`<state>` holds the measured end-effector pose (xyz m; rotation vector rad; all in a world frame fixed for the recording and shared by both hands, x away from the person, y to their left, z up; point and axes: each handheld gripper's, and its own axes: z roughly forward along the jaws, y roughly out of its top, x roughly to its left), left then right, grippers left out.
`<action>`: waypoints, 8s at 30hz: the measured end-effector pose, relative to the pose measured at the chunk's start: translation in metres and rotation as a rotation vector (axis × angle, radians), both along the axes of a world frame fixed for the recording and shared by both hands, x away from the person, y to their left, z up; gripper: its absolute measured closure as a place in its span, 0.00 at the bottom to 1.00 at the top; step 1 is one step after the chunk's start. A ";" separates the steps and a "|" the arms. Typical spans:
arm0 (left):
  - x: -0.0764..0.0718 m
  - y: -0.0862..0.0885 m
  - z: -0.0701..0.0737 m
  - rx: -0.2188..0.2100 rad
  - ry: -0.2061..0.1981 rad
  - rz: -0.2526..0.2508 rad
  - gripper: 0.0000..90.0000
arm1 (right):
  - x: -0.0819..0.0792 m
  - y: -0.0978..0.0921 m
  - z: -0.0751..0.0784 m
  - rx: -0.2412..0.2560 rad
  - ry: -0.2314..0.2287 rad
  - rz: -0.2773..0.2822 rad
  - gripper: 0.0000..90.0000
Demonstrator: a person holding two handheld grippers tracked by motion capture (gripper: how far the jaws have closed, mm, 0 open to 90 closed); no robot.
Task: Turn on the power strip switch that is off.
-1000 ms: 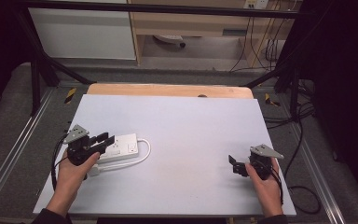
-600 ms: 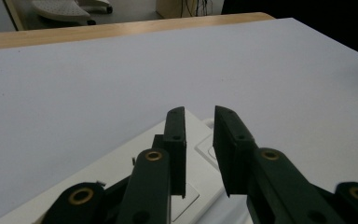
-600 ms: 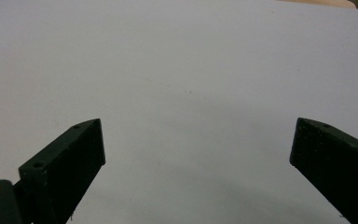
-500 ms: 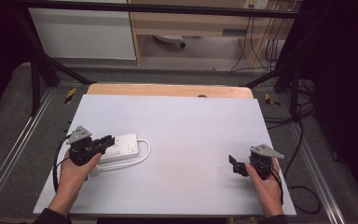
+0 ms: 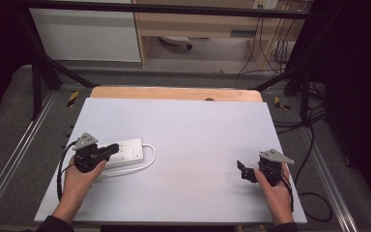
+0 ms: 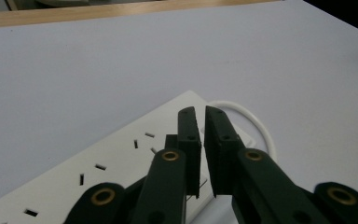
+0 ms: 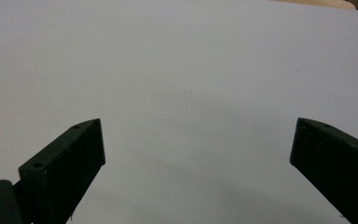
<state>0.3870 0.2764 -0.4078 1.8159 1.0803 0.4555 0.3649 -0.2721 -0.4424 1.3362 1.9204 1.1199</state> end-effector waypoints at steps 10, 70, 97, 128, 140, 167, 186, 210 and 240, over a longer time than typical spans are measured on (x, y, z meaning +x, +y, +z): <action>0.003 0.000 -0.004 0.012 0.026 -0.012 1.00 | 0.000 0.000 -0.001 -0.005 0.006 0.000 0.04; 0.013 -0.021 -0.021 0.140 0.138 -0.025 1.00 | 0.001 0.000 -0.001 -0.010 0.006 0.004 0.04; 0.014 -0.021 -0.021 0.135 0.141 -0.022 1.00 | 0.001 0.001 -0.001 -0.013 0.009 0.006 0.04; 0.014 -0.021 -0.021 0.140 0.141 -0.026 1.00 | 0.001 0.001 -0.001 -0.013 0.012 0.006 0.04; 0.015 -0.022 -0.022 0.149 0.150 -0.037 1.00 | 0.001 0.001 -0.002 -0.014 0.013 0.004 0.04; 0.014 -0.024 -0.024 0.148 0.129 -0.050 1.00 | 0.000 0.001 -0.001 -0.013 0.007 0.007 0.04; 0.013 -0.022 -0.021 0.113 0.100 -0.047 1.00 | 0.000 0.001 0.000 -0.008 0.008 0.004 0.04; 0.011 -0.022 -0.018 0.086 0.056 -0.056 0.98 | 0.001 0.001 -0.001 -0.014 0.008 0.003 0.04; 0.010 -0.025 -0.017 0.055 0.009 -0.057 0.69 | 0.001 0.000 -0.001 -0.012 0.009 0.004 0.04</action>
